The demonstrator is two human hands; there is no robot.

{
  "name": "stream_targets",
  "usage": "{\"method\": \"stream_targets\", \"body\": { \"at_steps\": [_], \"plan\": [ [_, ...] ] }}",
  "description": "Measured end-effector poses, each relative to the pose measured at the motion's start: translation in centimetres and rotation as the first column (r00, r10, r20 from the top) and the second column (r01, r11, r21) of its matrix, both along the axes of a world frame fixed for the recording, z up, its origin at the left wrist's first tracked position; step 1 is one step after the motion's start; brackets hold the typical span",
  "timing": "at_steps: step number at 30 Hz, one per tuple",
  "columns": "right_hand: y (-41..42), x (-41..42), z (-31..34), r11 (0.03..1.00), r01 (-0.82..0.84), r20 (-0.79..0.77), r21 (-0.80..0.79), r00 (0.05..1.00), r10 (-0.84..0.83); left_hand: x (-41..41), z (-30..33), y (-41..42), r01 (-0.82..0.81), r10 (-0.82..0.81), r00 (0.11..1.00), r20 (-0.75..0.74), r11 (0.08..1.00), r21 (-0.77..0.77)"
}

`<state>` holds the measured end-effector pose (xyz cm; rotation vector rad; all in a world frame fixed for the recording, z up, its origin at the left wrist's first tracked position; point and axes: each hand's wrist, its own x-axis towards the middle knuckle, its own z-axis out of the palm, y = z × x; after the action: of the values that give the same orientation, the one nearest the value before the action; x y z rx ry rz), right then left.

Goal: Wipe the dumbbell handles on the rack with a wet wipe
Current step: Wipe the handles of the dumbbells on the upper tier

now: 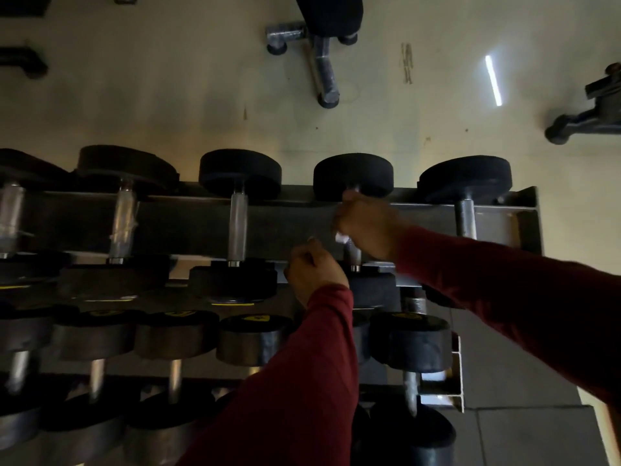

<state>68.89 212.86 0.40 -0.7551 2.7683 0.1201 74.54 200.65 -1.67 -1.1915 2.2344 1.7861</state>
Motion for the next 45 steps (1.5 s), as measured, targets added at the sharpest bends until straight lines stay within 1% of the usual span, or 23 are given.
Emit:
{"method": "stream_targets", "body": {
  "at_steps": [3, 5, 8, 10, 11, 13, 15, 17, 18, 19, 20, 23, 25, 27, 29, 30, 31, 32, 34, 36, 37, 40, 45],
  "plan": [
    [0.5, -0.3, 0.2, 1.000, -0.022, -0.208, -0.001, 0.978, 0.021, 0.0, 0.0, 0.0, -0.015, 0.015, 1.000, -0.021, 1.000, 0.006],
    [0.7, 0.8, -0.4, 0.997, -0.066, -0.269, 0.041, 0.960, 0.074, 0.0, -0.1, 0.0, 0.008, -0.009, 0.999, -0.035, 1.000, -0.030],
    [1.4, 2.0, -1.3, 0.977, -0.165, -0.129, -0.132, 0.981, 0.148, -0.1, -0.1, -0.1, 0.027, -0.029, 0.997, -0.066, 0.999, -0.039],
    [1.4, 3.2, -0.7, 0.950, -0.037, 0.015, -0.309, 0.999, 0.044, -0.1, 0.1, -0.1, 0.040, -0.044, 0.998, -0.054, 0.997, -0.073],
    [1.4, 3.9, -0.1, 0.902, 0.076, 0.061, -0.425, 0.997, -0.055, -0.1, 0.0, -0.1, 0.046, -0.049, 0.998, -0.044, 0.996, -0.076],
    [1.7, 5.3, 1.2, 0.742, 0.350, 0.168, -0.572, 0.935, -0.312, -0.2, 0.0, -0.1, 0.068, -0.071, 0.997, -0.038, 0.993, -0.093],
    [2.7, 6.3, 2.1, 0.545, 0.609, 0.312, -0.576, 0.780, -0.542, -0.1, 0.2, -0.1, 0.101, -0.109, 0.992, -0.056, 0.987, -0.126],
    [4.3, 7.5, 2.6, 0.218, 0.771, 0.532, -0.598, 0.585, -0.612, 0.2, 0.6, 0.0, 0.157, -0.179, 0.980, -0.086, 0.963, -0.220],
    [5.1, 8.2, 2.9, 0.032, 0.813, 0.654, -0.581, 0.490, -0.576, 0.3, 0.8, 0.0, 0.204, -0.241, 0.965, -0.098, 0.935, -0.290],
    [6.0, 9.0, 3.3, -0.109, 0.840, 0.753, -0.531, 0.409, -0.516, 0.6, 1.1, 0.2, 0.253, -0.313, 0.942, -0.119, 0.897, -0.362],
    [7.0, 9.8, 3.8, -0.202, 0.862, 0.830, -0.465, 0.344, -0.440, 1.0, 1.3, 0.3, 0.300, -0.391, 0.910, -0.140, 0.852, -0.429],
    [11.0, 11.6, 5.1, -0.370, 0.885, 0.959, -0.281, 0.245, -0.143, 3.3, 2.9, 2.7, 0.340, -0.535, 0.830, -0.154, 0.706, -0.621],
    [13.9, 12.5, 5.8, -0.413, 0.884, 0.974, -0.217, 0.223, -0.036, 5.2, 4.4, 5.5, 0.330, -0.589, 0.789, -0.174, 0.646, -0.688],
    [16.5, 13.2, 5.8, -0.377, 0.892, 0.969, -0.249, 0.231, -0.094, 6.8, 4.9, 8.6, 0.370, -0.653, 0.728, -0.207, 0.629, -0.684],
    [18.3, 13.9, 5.5, -0.246, 0.895, 0.902, -0.373, 0.287, -0.323, 7.9, 4.5, 11.8, 0.404, -0.647, 0.722, -0.244, 0.681, -0.611],
    [19.1, 14.0, 5.3, -0.094, 0.892, 0.800, -0.441, 0.344, -0.491, 8.3, 4.3, 13.3, 0.407, -0.593, 0.766, -0.248, 0.746, -0.527],
    [19.9, 14.1, 5.1, 0.107, 0.878, 0.650, -0.466, 0.422, -0.632, 8.5, 4.1, 14.9, 0.390, -0.506, 0.832, -0.229, 0.825, -0.408],
    [20.6, 13.9, 4.6, 0.313, 0.851, 0.499, -0.423, 0.507, -0.703, 8.5, 4.1, 16.2, 0.349, -0.402, 0.900, -0.171, 0.897, -0.271],
    [21.2, 13.4, 3.6, 0.623, 0.748, 0.347, -0.229, 0.661, -0.665, 8.1, 3.4, 18.4, 0.219, -0.220, 0.976, 0.007, 0.971, -0.095],
    [21.0, 12.9, 2.2, 0.792, 0.609, 0.300, -0.039, 0.763, -0.572, 7.9, 2.5, 19.6, 0.157, -0.141, 0.979, 0.146, 0.982, -0.104],
    [20.9, 12.6, 1.5, 0.793, 0.608, 0.291, -0.026, 0.764, -0.576, 7.8, 2.0, 20.1, 0.142, -0.117, 0.979, 0.169, 0.979, -0.144],
    [21.0, 12.2, -0.6, 0.680, 0.729, 0.338, -0.082, 0.662, -0.669, 7.7, 1.2, 20.8, 0.053, -0.025, 0.990, 0.138, 0.976, -0.210],
    [21.9, 12.1, -3.0, 0.516, 0.837, 0.520, -0.180, 0.526, -0.673, 7.7, 0.8, 20.6, -0.005, 0.023, 0.995, 0.092, 0.981, -0.192]
  ]
}}
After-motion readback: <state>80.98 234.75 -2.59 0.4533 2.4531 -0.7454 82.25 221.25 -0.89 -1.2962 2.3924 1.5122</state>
